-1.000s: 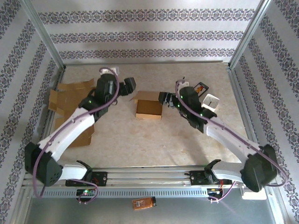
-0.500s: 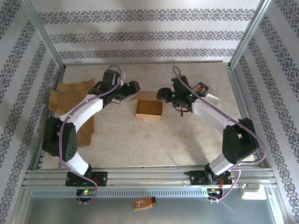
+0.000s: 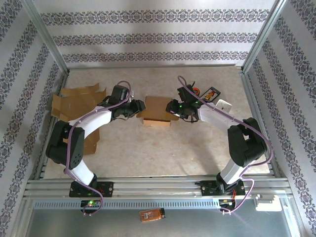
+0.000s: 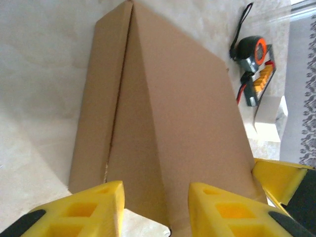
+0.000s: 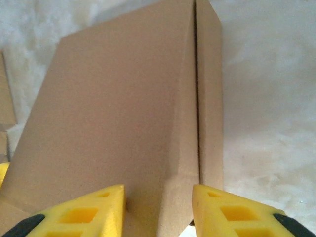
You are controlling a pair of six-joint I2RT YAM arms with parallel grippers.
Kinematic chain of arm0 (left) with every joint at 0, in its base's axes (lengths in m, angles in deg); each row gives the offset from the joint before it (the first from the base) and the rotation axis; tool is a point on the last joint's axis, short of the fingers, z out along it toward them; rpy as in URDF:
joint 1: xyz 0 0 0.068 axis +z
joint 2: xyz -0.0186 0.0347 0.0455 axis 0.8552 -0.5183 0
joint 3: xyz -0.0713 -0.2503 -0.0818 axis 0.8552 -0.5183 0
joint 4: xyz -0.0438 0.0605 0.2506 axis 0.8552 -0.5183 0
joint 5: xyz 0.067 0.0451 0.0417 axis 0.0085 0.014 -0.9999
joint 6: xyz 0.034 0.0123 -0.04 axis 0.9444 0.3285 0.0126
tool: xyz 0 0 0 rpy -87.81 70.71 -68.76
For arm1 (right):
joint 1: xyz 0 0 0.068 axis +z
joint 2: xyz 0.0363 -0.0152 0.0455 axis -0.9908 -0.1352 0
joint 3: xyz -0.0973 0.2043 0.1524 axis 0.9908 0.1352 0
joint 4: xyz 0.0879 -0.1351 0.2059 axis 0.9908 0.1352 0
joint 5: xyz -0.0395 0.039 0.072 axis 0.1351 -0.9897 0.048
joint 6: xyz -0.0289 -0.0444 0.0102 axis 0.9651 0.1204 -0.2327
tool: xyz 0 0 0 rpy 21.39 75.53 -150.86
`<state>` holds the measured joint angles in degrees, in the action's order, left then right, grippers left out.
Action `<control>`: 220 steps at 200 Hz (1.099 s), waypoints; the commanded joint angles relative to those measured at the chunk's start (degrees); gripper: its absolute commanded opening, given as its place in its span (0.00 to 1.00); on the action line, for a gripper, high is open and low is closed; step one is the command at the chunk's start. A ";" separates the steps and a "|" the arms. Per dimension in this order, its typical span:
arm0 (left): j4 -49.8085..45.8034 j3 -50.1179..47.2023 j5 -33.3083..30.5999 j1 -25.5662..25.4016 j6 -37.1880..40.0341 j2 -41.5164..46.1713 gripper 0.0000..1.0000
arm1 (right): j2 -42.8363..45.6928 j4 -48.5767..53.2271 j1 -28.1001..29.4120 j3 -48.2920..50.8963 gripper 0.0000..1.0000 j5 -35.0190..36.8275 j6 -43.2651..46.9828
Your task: Fold the paper box
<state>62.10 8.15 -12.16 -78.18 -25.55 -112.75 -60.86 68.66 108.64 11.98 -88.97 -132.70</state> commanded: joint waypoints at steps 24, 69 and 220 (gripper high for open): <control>3.73 -4.43 -0.59 -1.35 -0.85 -2.60 0.37 | -3.30 0.19 1.10 3.05 0.40 3.48 2.71; 2.76 -1.93 -2.73 -1.39 0.58 1.17 0.42 | 0.63 2.17 1.02 0.04 0.43 3.92 3.92; 3.29 1.38 3.86 -3.79 -2.48 -1.76 0.38 | -1.09 1.10 1.93 -2.83 0.36 2.16 2.58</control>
<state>62.06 9.26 -11.41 -80.43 -25.86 -112.88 -60.86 69.41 109.49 11.10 -86.02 -130.19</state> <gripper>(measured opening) 0.410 0.384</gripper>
